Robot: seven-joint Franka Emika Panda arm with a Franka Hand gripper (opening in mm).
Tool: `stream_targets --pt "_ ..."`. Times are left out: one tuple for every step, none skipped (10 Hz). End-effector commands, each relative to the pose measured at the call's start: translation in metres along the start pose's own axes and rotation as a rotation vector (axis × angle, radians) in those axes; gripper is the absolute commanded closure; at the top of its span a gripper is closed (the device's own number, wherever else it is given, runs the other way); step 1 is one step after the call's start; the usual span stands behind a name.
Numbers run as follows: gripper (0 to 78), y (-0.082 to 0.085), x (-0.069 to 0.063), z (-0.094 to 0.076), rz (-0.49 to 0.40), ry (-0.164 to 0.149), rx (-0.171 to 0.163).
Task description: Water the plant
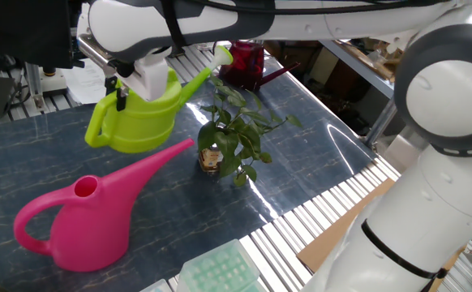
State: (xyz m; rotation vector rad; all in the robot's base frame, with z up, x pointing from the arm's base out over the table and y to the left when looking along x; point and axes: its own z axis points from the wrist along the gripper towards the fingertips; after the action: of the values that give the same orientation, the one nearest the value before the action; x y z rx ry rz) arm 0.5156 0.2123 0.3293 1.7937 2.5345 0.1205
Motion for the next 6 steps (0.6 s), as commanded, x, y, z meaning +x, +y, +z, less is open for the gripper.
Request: stream_targets --pt "76.2 -0.006 0.017 -0.024 0.036 0.005 0.013" --pt "76.2 -0.007 0.02 -0.027 0.042 0.003 0.016" --pt "76.2 -0.01 0.026 -0.031 0.05 0.003 0.022" --pt "76.2 -0.011 0.028 -0.032 0.053 0.004 0.022" --pt "76.2 -0.012 0.029 -0.034 0.058 0.004 0.022" --pt "76.2 -0.015 0.031 -0.036 0.062 0.007 0.022"
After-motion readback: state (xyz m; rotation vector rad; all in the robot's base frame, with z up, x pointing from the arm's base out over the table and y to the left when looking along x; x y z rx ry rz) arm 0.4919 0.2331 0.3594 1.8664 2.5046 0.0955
